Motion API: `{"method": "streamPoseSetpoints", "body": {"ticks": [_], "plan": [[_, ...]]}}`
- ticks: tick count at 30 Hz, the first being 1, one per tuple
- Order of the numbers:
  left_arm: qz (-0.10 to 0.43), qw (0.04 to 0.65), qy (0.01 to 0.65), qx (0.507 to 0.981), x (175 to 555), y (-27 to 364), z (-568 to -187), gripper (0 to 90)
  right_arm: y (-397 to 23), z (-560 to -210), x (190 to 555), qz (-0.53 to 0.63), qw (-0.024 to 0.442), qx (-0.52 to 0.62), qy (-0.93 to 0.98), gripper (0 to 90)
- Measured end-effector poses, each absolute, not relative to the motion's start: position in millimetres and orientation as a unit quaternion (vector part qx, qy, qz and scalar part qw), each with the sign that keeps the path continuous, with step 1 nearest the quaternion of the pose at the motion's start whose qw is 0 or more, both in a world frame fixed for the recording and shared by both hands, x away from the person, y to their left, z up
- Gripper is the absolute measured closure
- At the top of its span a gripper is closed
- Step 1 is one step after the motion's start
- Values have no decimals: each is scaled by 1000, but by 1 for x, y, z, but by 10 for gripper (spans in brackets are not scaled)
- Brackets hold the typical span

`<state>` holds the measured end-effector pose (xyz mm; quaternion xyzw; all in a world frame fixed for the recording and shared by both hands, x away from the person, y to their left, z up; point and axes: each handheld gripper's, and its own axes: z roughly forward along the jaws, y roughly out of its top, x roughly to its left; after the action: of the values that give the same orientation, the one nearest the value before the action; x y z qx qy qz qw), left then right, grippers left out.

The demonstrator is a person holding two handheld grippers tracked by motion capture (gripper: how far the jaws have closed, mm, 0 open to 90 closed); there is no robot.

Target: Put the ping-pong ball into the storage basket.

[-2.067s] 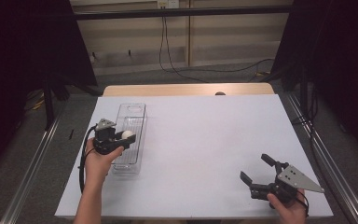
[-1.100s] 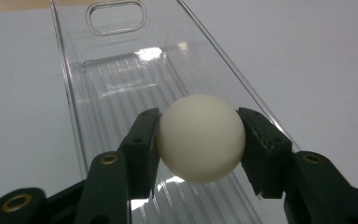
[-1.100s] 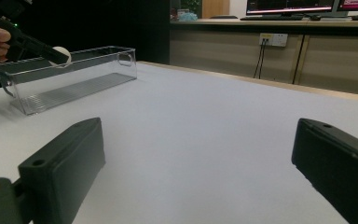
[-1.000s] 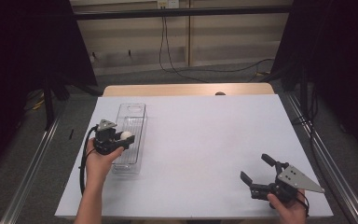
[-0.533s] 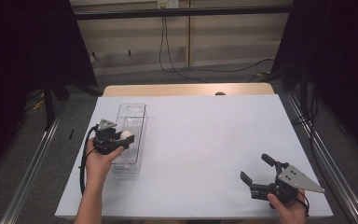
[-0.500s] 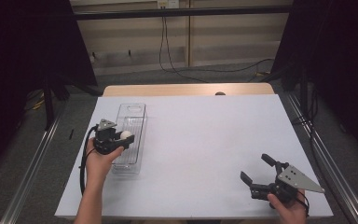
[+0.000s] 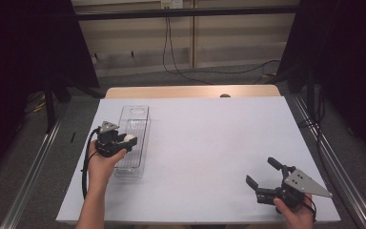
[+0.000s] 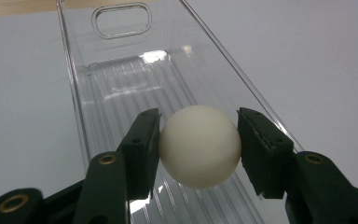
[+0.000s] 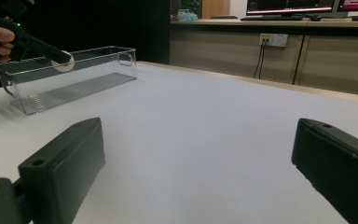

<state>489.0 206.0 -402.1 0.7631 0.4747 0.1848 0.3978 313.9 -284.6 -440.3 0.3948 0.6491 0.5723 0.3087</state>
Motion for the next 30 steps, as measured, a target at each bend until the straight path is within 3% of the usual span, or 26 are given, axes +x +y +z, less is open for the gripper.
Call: {"method": "streamPoseSetpoints", "body": {"ticks": [15, 30], "plan": [[185, 399, 472, 764, 488, 208, -401, 460, -285, -441, 315, 571, 309, 391, 652, 23], [189, 412, 474, 755, 486, 207, -398, 338, -285, -441, 314, 572, 308, 395, 649, 23]]}}
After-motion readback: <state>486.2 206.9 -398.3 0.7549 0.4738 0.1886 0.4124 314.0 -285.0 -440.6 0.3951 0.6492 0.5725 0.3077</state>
